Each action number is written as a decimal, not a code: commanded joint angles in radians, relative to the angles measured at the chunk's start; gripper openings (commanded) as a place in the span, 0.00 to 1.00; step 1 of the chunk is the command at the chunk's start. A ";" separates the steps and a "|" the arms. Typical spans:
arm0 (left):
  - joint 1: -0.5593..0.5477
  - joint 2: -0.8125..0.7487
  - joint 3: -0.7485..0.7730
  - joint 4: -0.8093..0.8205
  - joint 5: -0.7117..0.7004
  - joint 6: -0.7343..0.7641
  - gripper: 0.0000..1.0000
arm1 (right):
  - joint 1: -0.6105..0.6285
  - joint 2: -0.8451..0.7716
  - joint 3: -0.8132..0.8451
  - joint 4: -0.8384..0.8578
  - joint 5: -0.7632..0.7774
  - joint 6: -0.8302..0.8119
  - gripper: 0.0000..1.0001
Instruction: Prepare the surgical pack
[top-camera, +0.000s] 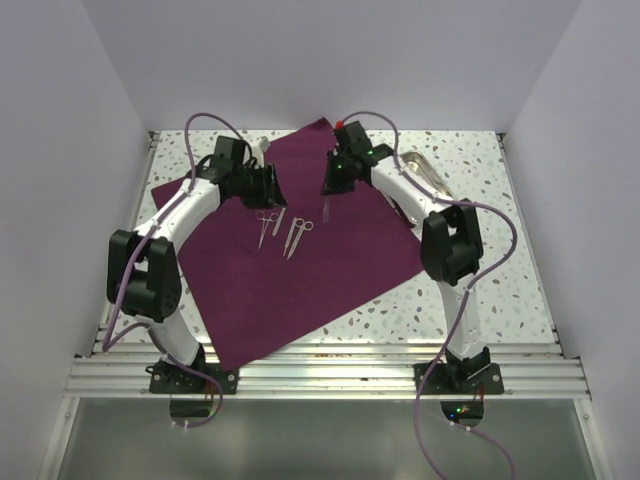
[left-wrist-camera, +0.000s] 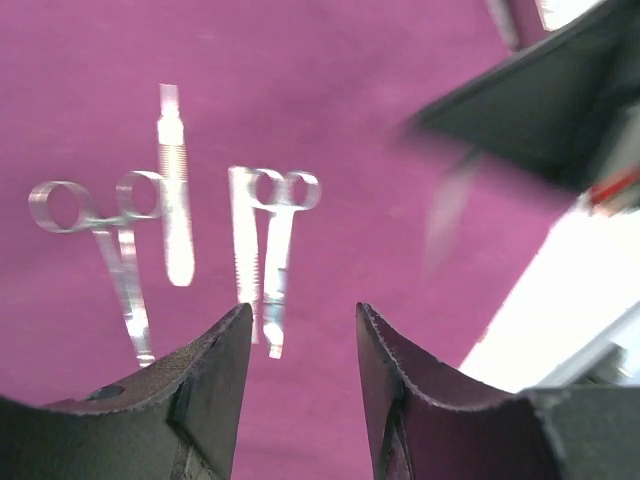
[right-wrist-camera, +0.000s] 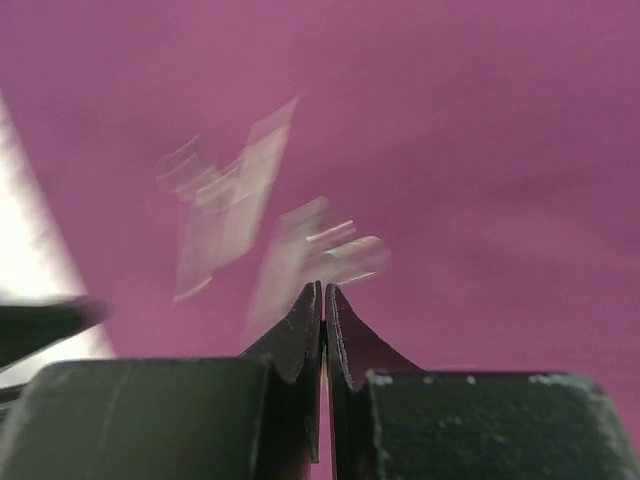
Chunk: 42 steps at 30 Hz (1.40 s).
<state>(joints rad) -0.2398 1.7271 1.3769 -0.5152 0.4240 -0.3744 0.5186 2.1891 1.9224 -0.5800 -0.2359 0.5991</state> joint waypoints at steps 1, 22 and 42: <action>0.007 0.037 0.037 -0.086 -0.154 0.083 0.50 | -0.075 -0.032 0.122 -0.224 0.479 -0.346 0.00; -0.050 0.103 -0.016 -0.128 -0.409 0.103 0.64 | -0.219 0.083 0.142 -0.147 0.773 -0.673 0.30; -0.084 0.186 -0.036 -0.106 -0.482 0.097 0.31 | -0.195 -0.241 -0.042 -0.265 0.391 -0.249 0.49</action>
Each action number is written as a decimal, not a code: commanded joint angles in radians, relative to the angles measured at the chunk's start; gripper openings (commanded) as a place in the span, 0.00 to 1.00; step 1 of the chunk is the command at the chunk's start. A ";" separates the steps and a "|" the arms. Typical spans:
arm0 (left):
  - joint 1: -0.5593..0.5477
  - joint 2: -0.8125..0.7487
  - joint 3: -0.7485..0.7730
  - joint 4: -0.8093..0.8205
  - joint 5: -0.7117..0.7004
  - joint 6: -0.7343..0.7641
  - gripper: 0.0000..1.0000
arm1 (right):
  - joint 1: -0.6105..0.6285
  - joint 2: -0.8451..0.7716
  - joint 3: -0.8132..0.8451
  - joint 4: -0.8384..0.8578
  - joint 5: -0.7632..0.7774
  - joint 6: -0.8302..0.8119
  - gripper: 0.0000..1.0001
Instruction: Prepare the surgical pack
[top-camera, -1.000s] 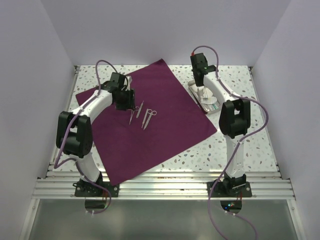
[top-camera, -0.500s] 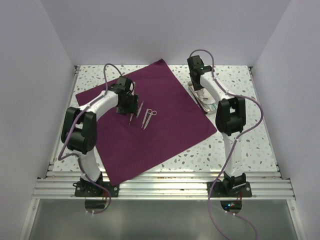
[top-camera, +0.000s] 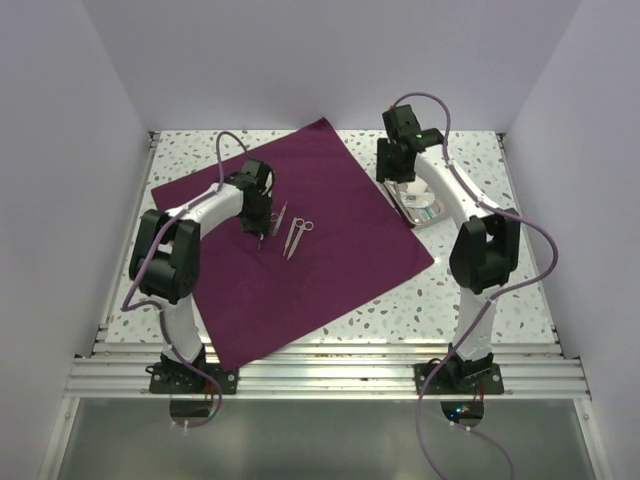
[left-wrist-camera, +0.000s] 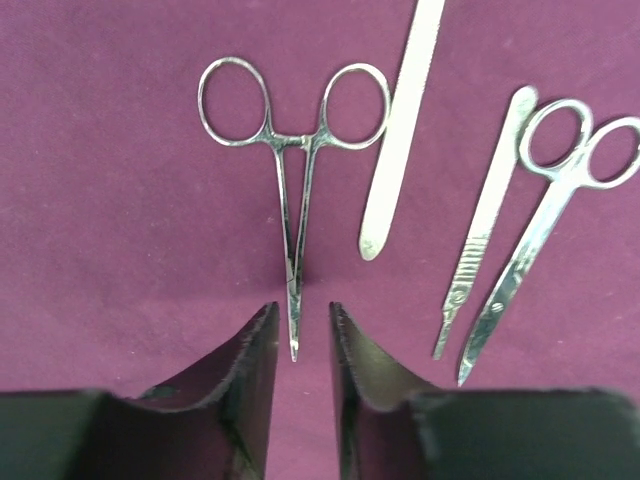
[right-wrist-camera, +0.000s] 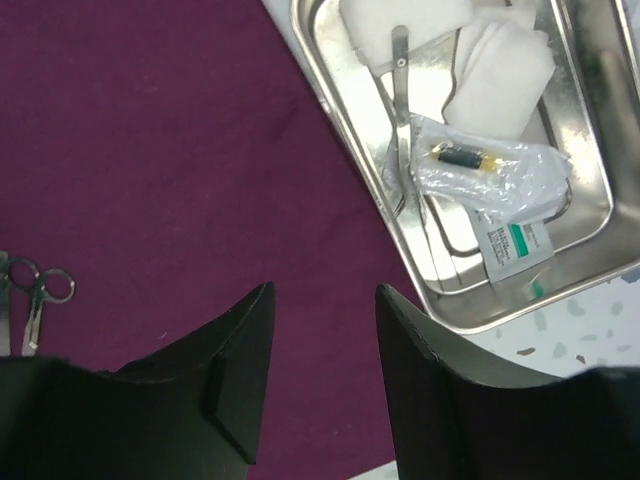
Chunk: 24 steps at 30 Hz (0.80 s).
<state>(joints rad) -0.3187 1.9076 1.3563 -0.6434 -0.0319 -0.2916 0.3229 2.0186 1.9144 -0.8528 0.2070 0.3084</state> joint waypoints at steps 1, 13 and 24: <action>-0.005 0.010 -0.017 0.024 -0.031 0.014 0.29 | -0.001 -0.080 -0.058 0.015 -0.055 0.041 0.49; -0.006 0.048 -0.045 0.057 -0.049 0.016 0.24 | 0.015 -0.107 -0.103 0.037 -0.086 0.055 0.49; -0.003 0.054 -0.025 0.051 -0.010 0.017 0.00 | 0.099 -0.051 -0.035 0.024 -0.141 0.075 0.49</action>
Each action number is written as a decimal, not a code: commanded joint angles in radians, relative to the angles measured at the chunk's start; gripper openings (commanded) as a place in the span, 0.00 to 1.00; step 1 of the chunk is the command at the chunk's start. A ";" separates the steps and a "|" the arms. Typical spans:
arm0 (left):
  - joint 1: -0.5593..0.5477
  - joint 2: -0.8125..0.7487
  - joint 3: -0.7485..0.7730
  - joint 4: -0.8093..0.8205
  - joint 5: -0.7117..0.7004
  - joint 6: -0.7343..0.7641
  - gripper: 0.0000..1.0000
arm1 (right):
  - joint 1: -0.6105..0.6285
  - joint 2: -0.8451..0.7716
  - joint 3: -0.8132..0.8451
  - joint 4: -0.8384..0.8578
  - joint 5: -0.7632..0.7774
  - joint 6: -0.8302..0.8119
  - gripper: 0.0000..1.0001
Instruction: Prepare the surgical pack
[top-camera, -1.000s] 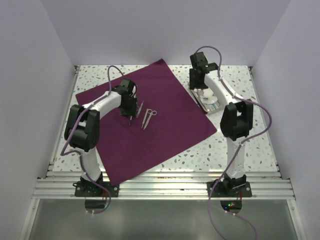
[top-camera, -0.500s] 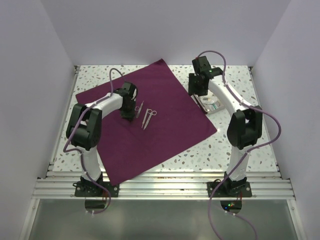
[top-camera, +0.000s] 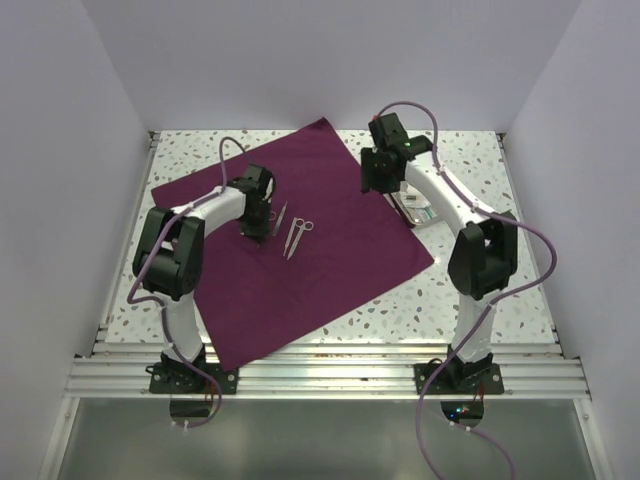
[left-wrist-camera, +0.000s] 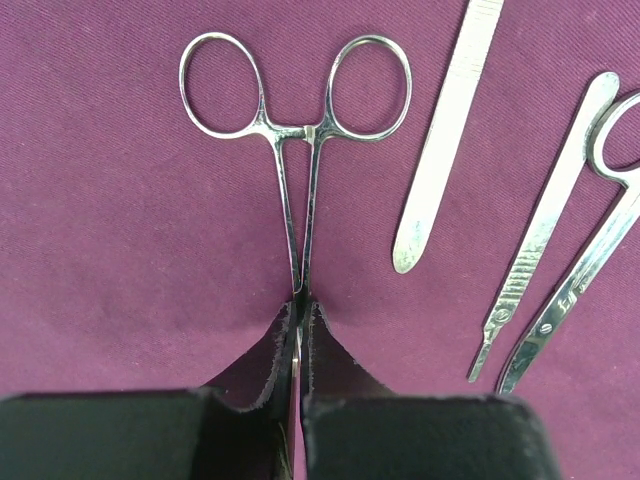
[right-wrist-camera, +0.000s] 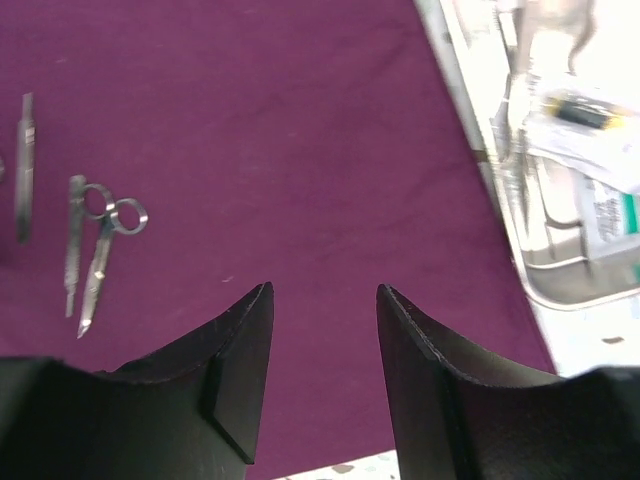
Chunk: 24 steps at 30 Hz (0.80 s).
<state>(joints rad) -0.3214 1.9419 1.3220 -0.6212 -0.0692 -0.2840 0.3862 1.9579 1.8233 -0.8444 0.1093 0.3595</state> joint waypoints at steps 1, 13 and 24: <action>0.001 0.012 0.016 0.017 0.028 0.009 0.00 | 0.042 0.016 0.071 0.016 -0.054 0.030 0.50; 0.022 -0.081 0.128 -0.057 0.144 -0.001 0.00 | 0.089 0.130 -0.114 0.473 -0.514 0.496 0.66; 0.022 -0.147 0.077 -0.026 0.232 -0.038 0.00 | 0.192 0.300 0.002 0.614 -0.553 0.627 0.74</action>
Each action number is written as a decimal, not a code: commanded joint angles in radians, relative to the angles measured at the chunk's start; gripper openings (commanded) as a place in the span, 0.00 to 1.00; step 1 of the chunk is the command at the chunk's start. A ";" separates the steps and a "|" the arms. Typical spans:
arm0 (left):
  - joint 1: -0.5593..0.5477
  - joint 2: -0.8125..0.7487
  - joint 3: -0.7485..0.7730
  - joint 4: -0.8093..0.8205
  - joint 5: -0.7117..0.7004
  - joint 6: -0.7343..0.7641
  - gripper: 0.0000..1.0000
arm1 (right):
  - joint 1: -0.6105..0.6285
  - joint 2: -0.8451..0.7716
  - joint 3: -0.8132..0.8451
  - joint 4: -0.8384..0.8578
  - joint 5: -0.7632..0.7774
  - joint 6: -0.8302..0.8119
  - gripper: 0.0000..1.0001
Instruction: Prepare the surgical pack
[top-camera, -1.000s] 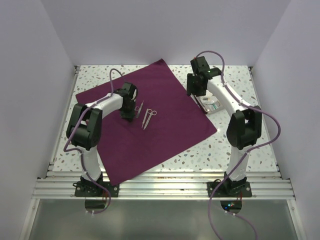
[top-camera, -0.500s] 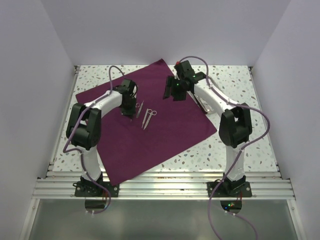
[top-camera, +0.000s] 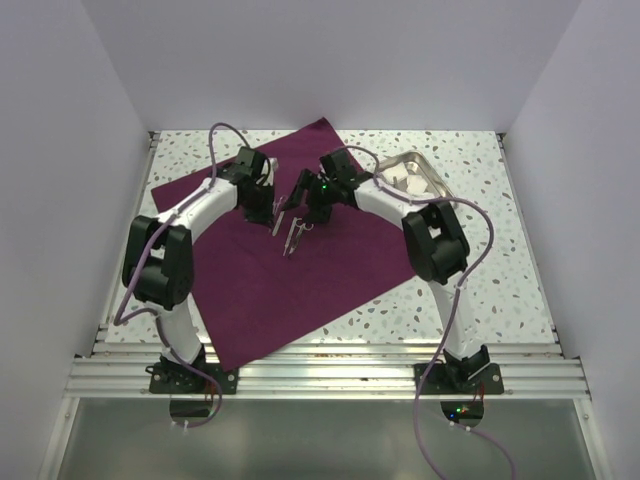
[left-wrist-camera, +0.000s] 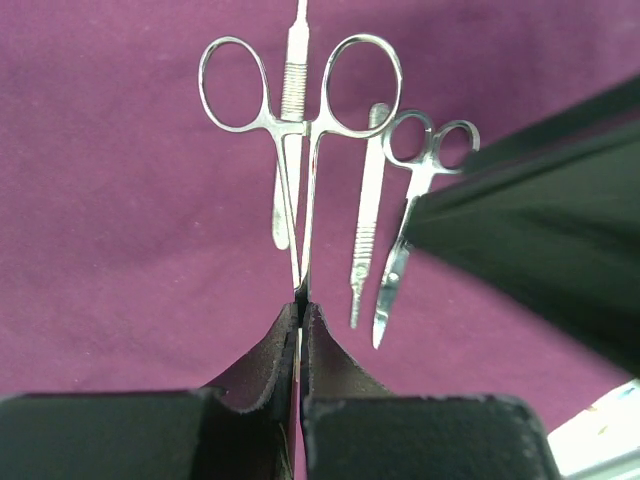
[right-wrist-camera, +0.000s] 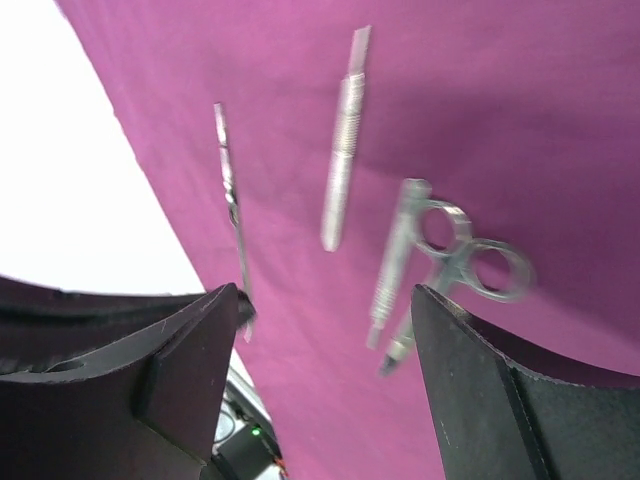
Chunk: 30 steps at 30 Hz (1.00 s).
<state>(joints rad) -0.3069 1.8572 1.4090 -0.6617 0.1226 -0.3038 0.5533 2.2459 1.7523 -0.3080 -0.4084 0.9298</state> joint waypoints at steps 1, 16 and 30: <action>0.008 -0.064 -0.010 0.014 0.045 -0.017 0.00 | 0.030 0.027 0.079 0.079 -0.035 0.061 0.74; 0.006 -0.096 -0.004 0.020 0.092 -0.027 0.00 | 0.071 0.118 0.159 0.104 -0.026 0.112 0.47; 0.006 -0.050 -0.068 0.039 -0.024 0.023 0.40 | 0.030 0.028 0.151 -0.183 0.140 -0.040 0.62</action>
<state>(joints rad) -0.3073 1.8023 1.3617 -0.6460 0.1619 -0.3107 0.6151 2.3817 1.9011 -0.3508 -0.3645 0.9615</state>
